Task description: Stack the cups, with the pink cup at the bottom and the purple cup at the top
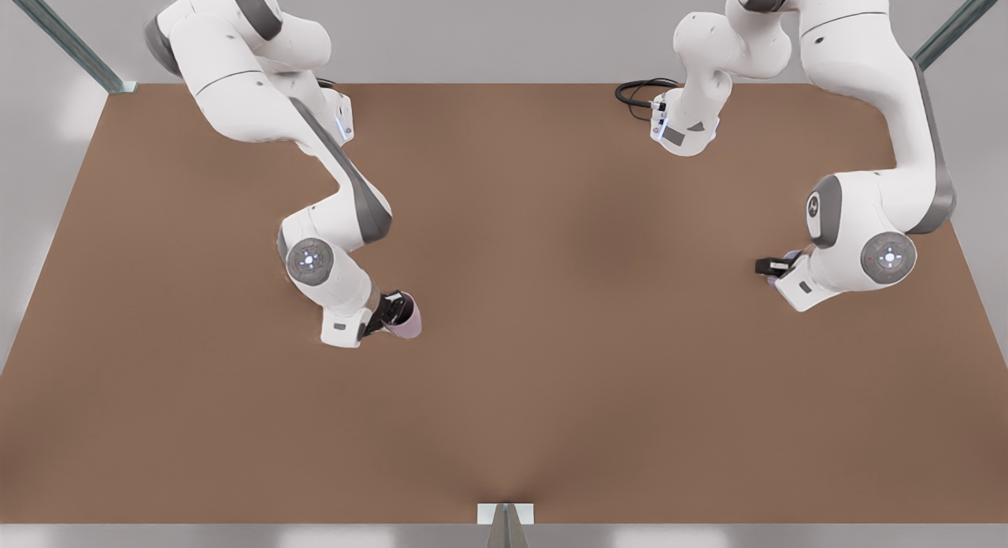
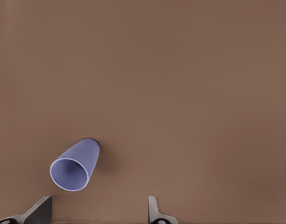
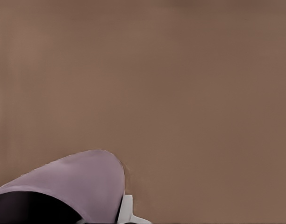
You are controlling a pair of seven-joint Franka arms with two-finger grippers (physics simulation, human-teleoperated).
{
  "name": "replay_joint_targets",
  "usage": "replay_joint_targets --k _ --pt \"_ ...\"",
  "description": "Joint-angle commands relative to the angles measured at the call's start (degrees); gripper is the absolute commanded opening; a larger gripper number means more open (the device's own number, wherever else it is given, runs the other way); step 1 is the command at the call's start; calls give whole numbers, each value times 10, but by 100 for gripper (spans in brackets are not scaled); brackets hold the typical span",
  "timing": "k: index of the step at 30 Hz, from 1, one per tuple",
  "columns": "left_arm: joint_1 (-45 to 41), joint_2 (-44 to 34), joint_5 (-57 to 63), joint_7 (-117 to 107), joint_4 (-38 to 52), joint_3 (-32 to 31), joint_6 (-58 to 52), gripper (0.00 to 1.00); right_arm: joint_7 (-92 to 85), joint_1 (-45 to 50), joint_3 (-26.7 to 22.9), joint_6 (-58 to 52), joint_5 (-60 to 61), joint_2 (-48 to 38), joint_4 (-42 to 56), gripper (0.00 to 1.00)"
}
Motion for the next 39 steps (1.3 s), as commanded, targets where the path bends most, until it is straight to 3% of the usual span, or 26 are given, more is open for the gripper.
replay_joint_targets --k 1,3,4,5,9,15,16,18,19,22,26,33,35,39 --pt "16 -1 11 -1 -13 6 67 100 576 59 -1 -159 -14 72 130 21" --pt "44 -6 11 -1 -34 6 100 100 639 135 -14 -183 -16 166 281 21" --pt "51 -7 11 -1 -39 6 105 100 668 221 -82 -193 -23 217 361 21" --pt "52 -7 8 -1 -51 9 113 100 670 238 -89 -186 -19 247 402 21" --pt "52 -9 9 8 -91 58 143 100 670 253 -83 -130 -18 290 416 21" --pt "76 -14 8 36 -156 62 196 100 670 275 -75 -45 -18 321 413 25" --pt "76 -15 8 43 -159 62 206 100 669 277 -76 -44 -18 330 413 33" --pt "80 -14 8 50 -181 73 243 100 668 278 -76 -33 -21 340 410 77" --pt "81 -14 8 51 -190 73 252 100 669 298 -85 -25 -22 342 408 88" --pt "82 -12 8 60 -226 79 299 100 670 298 -85 -21 -23 344 406 96" --pt "96 -7 8 73 -245 83 331 100 670 298 -85 -30 -24 335 406 100" --pt "114 13 8 84 -264 83 379 100 658 285 -85 -88 -25 278 393 100" --pt "116 14 8 84 -271 83 381 100 574 200 -85 -160 -27 184 337 100" --pt "116 35 -16 84 -279 79 381 100 346 -7 -82 -162 -49 -131 20 100"
